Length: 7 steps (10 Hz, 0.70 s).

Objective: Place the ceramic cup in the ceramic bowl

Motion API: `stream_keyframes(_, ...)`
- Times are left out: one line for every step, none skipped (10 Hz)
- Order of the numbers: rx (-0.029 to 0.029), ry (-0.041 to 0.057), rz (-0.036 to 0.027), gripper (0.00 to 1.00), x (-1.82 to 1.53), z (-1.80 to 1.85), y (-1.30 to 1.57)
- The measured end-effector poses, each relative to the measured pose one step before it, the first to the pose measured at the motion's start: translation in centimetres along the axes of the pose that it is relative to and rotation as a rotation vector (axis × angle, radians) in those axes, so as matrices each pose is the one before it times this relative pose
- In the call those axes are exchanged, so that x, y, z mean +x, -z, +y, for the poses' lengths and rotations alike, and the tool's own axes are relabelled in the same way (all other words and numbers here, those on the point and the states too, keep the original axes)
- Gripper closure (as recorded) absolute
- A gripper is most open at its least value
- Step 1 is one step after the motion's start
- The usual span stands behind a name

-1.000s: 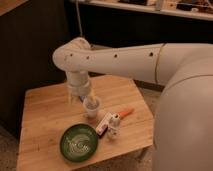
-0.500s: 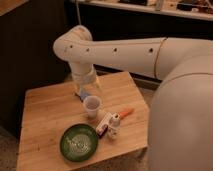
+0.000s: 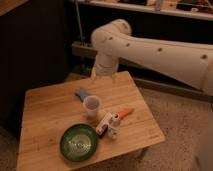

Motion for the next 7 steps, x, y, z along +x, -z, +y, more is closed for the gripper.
stream_keyframes(-0.01995,-0.00717,-0.00011,0.35,0.756,-0.339,-0.149)
stream_keyframes(-0.00964,-0.00729,0.00488,0.35,0.67,-0.22,-0.589)
stream_keyframes(0.00425,-0.01628,0.01614,0.35,0.509,-0.169,-0.943)
stream_keyframes(0.01554,-0.01411,0.01994,0.35,0.313,-0.16,-1.134)
stream_keyframes(0.0215,-0.02317,0.03916,0.35,0.368,-0.332,-1.702)
stream_keyframes(0.02611,-0.01675,0.01932,0.35,-0.222,-1.036,-0.749)
stream_keyframes(0.01191,-0.01417,0.01932,0.35,-0.182,-0.661,-0.573)
